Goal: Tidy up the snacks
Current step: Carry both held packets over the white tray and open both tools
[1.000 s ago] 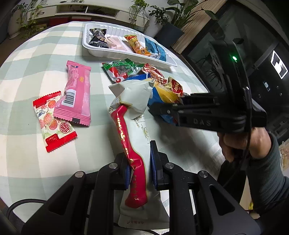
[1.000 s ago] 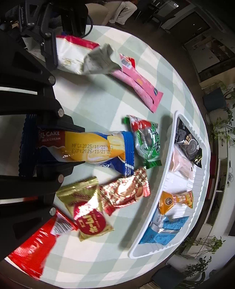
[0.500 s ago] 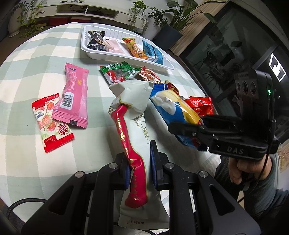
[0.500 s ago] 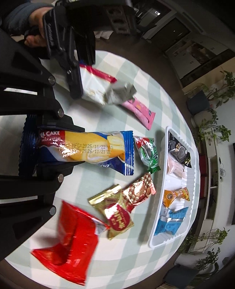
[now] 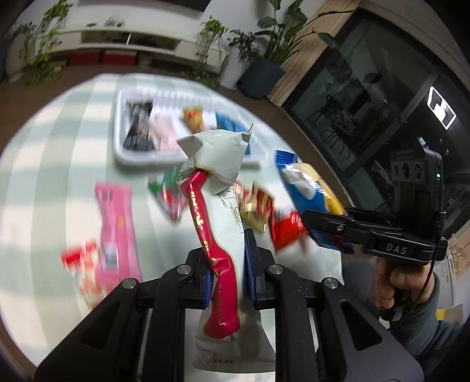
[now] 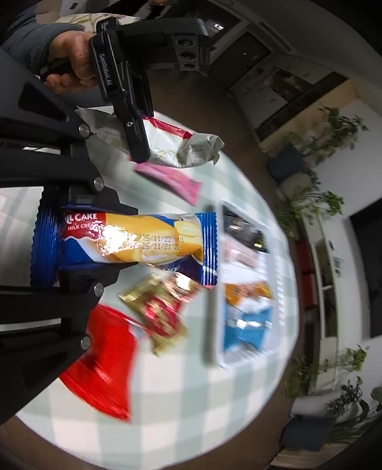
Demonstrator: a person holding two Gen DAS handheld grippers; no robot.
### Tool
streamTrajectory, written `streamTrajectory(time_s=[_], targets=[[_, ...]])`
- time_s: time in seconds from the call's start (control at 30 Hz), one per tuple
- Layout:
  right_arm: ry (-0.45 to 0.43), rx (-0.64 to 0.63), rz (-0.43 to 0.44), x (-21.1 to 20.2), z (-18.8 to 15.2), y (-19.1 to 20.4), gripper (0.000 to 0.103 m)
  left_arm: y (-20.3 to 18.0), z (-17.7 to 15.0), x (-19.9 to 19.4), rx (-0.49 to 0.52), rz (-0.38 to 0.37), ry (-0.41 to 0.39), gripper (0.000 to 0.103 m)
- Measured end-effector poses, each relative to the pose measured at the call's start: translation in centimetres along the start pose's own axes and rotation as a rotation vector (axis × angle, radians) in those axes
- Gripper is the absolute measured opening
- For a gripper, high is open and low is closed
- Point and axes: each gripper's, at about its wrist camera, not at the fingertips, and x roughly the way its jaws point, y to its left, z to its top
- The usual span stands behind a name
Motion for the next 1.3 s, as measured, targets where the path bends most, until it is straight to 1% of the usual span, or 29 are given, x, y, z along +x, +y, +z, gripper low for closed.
streamTrajectory(time_s=[0.13,0.2,0.3,0.37,0.43,0.53,0.7,0.8,1.03,1.3], targets=[[-0.076,0.011,-0.031,-2.3,3.7,-1.2,0.027,-0.3,4.6,0.2,0.039,0.020,-0.027,0.016],[-0.117,0.008,-0.049,-3.1,6.2,-1.6,0.027,-0.3,7.1,0.6,0.053,0.029,-0.033,0.016],[-0.150,0.016,-0.053,-3.0,9.7,-2.1,0.027,-0.1,11.2,2.4,0.064,0.046,-0.017,0.016],[-0.152,0.020,-0.065,-1.7,12.2,-2.3,0.027,0.4,13.3,3.8,0.059,0.056,-0.005,0.016],[-0.145,0.021,-0.076,-0.1,13.8,-2.4,0.027,0.8,15.4,5.5,0.053,0.072,0.005,0.016],[-0.098,0.030,-0.095,3.8,15.6,-2.9,0.027,2.1,17.7,8.6,0.034,0.093,0.032,0.016],[-0.011,0.057,-0.146,9.4,16.2,-4.5,0.027,4.4,19.1,13.3,-0.001,0.131,0.075,0.016],[0.016,0.061,-0.176,11.7,16.0,-5.4,0.027,5.5,18.5,14.9,-0.011,0.146,0.086,0.016],[0.036,0.079,-0.206,14.1,16.1,-6.7,0.027,7.6,17.4,18.2,-0.027,0.177,0.114,0.016],[0.061,0.069,-0.219,16.1,15.7,-6.7,0.027,8.7,17.1,19.4,-0.044,0.202,0.115,0.016]])
